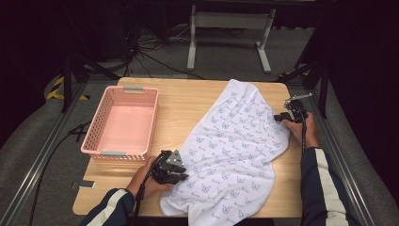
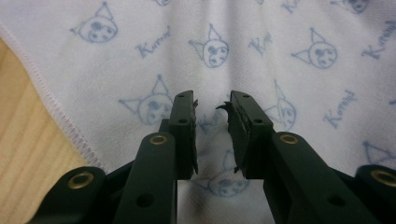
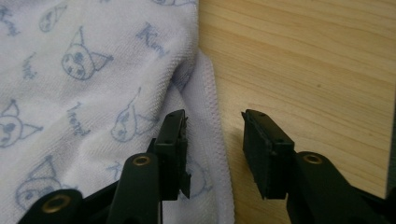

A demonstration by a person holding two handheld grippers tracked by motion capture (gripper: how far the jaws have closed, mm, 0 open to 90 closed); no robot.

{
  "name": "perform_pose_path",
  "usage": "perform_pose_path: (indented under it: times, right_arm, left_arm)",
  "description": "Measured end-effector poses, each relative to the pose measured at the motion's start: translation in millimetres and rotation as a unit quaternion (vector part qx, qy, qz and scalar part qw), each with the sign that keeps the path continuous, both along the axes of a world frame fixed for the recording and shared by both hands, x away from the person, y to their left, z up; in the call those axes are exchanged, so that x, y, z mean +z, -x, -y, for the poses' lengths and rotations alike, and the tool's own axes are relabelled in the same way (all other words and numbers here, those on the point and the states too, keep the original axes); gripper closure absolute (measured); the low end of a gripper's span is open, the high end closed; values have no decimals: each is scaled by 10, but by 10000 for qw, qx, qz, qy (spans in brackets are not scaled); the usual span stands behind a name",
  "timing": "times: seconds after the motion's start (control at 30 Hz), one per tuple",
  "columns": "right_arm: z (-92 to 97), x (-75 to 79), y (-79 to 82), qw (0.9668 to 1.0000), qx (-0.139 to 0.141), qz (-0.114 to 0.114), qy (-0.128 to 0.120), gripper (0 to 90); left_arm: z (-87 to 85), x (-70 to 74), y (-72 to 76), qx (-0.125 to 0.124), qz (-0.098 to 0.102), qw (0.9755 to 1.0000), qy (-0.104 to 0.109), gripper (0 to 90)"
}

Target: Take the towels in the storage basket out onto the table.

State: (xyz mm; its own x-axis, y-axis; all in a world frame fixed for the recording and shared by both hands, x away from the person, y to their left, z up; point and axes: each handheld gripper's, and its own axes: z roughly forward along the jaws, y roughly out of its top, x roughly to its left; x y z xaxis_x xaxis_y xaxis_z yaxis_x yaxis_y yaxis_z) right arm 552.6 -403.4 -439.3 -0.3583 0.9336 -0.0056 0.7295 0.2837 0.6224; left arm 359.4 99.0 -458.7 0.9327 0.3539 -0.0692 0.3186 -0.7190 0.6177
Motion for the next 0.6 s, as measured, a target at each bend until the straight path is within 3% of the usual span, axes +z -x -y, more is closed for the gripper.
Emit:
perform_pose_path:
  times: [0.07,0.17,0.23,0.43,0.53,0.6]
  right_arm:
    - [5,-5,-12,9999,44,-52,-79,614]
    - [-28,0,-27,9997,219,-49,-8,677]
    - [-43,3,-46,9994,291,-132,-101,724]
    - [-135,30,-73,9988,424,-207,89,829]
    - [-220,34,-106,9990,391,-99,179,839]
    - [-270,62,-118,9991,377,-15,195,840]
  left_arm:
    - [-17,5,36,-53,-46,10000,-10,725]
    - [-31,10,101,-155,-220,9996,-1,725]
    - [-45,16,146,-288,-341,9990,-24,736]
    - [-37,10,282,-411,-519,9978,30,765]
    - [-10,28,346,-482,-395,9980,-122,766]
    - [15,38,353,-381,-189,9990,-149,696]
